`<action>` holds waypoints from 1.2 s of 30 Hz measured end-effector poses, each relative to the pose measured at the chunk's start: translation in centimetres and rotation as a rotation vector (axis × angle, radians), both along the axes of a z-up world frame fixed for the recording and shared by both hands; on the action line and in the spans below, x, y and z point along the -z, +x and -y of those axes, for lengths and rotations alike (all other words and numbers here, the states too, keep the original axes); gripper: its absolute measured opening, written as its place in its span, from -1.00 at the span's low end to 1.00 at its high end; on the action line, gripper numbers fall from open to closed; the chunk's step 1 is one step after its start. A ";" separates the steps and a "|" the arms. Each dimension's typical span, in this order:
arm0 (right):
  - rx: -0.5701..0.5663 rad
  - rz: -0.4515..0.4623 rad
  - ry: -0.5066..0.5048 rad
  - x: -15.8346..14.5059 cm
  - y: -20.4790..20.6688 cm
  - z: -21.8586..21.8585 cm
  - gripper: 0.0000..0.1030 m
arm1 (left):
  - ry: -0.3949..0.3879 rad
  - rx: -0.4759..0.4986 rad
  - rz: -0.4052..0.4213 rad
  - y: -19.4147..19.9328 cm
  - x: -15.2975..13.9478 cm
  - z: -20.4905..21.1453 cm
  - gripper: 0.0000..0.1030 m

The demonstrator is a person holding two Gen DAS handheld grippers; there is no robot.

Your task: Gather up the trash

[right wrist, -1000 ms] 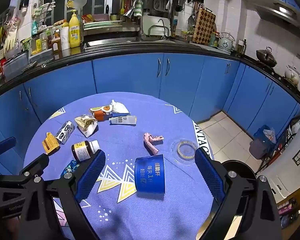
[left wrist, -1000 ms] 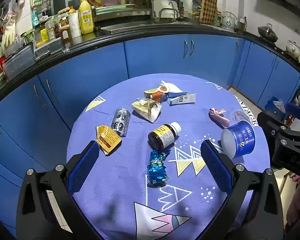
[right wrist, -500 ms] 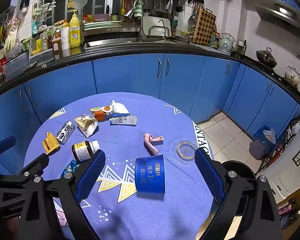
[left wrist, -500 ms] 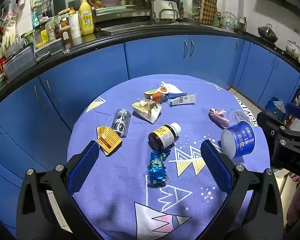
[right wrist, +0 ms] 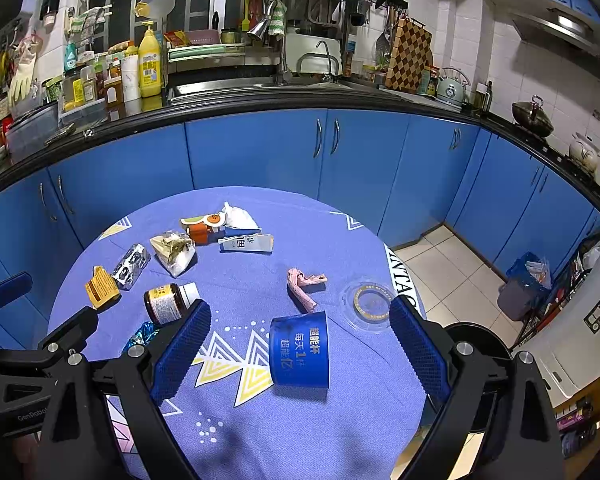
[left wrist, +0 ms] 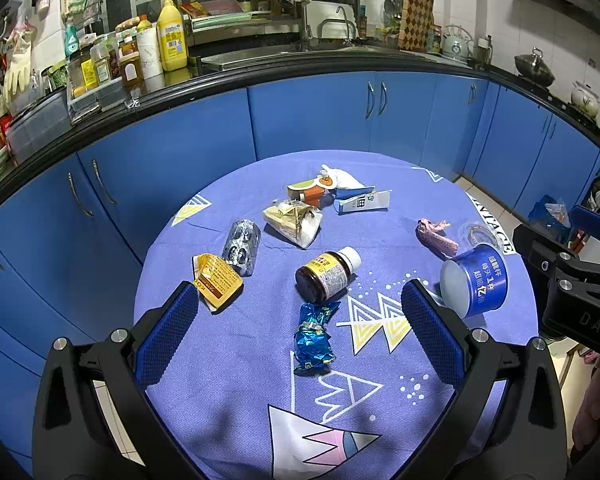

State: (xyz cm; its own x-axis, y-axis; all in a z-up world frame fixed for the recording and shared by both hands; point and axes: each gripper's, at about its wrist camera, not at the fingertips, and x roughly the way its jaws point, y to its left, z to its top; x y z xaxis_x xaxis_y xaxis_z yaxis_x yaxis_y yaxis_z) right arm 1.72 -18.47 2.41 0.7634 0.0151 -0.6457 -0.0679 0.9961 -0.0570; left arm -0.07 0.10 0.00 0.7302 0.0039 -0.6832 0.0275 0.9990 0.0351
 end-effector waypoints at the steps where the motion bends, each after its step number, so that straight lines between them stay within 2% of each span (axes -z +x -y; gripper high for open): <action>1: -0.001 0.001 0.000 0.0 -0.1 0.1 0.72 | 0.000 0.000 0.000 0.0 0.0 0.0 0.94; 36: -0.001 0.004 0.000 0.0 -0.1 0.0 0.72 | -0.003 0.001 -0.002 -0.2 -0.1 0.2 0.94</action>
State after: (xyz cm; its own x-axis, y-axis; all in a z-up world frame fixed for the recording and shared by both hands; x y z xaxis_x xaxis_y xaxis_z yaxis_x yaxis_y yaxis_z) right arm 1.61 -18.45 2.40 0.7659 0.0162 -0.6427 -0.0690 0.9960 -0.0572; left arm -0.30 -0.08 0.05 0.7289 0.0010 -0.6846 0.0289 0.9991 0.0322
